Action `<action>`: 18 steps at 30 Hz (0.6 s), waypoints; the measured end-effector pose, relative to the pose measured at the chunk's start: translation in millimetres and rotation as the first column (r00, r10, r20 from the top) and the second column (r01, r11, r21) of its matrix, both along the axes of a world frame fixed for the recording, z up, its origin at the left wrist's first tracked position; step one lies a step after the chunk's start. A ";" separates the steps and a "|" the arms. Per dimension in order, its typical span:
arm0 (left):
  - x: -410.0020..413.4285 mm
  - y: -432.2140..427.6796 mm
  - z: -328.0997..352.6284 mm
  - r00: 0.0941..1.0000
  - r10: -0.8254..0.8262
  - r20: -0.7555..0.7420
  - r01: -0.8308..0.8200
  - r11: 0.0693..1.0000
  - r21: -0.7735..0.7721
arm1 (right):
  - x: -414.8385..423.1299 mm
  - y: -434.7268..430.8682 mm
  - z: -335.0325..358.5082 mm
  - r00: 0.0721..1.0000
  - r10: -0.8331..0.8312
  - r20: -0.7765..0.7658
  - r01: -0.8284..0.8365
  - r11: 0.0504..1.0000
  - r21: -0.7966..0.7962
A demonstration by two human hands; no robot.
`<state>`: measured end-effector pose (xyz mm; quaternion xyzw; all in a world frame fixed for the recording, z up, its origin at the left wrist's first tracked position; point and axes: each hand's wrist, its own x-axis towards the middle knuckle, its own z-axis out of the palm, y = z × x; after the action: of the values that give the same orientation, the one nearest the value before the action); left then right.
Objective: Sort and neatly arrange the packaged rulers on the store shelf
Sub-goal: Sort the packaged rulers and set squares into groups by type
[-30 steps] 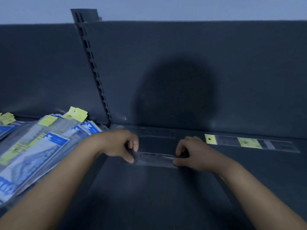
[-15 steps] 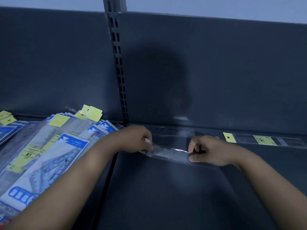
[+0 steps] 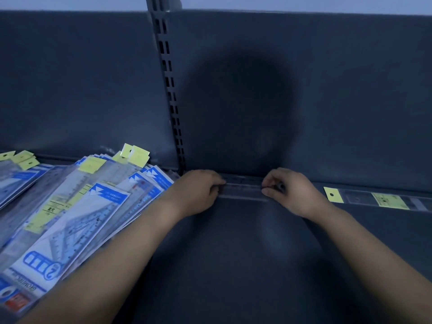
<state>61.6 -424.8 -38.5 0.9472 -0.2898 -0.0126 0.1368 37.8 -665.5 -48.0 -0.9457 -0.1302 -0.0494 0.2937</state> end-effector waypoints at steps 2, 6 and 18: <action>1.0 -5.1 -3.2 1.000 0.022 0.009 -0.022 1.000 -0.015 | -2.0 -3.5 -3.0 0.999 0.003 0.032 -0.002 1.000 -0.010; 1.4 -10.3 -8.6 0.997 0.078 0.005 -0.078 0.996 -0.040 | -3.8 -3.6 -9.0 0.997 -0.006 0.082 0.009 0.999 -0.038; -49.2 27.5 19.5 0.939 0.222 0.262 -0.249 0.966 0.072 | -25.0 58.5 30.2 0.966 0.153 0.209 -0.110 0.973 -0.203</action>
<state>12.4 -397.3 -19.0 0.9748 -0.1881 0.1092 0.0497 12.8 -607.0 -17.8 -0.9470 -0.2292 -0.1229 0.1885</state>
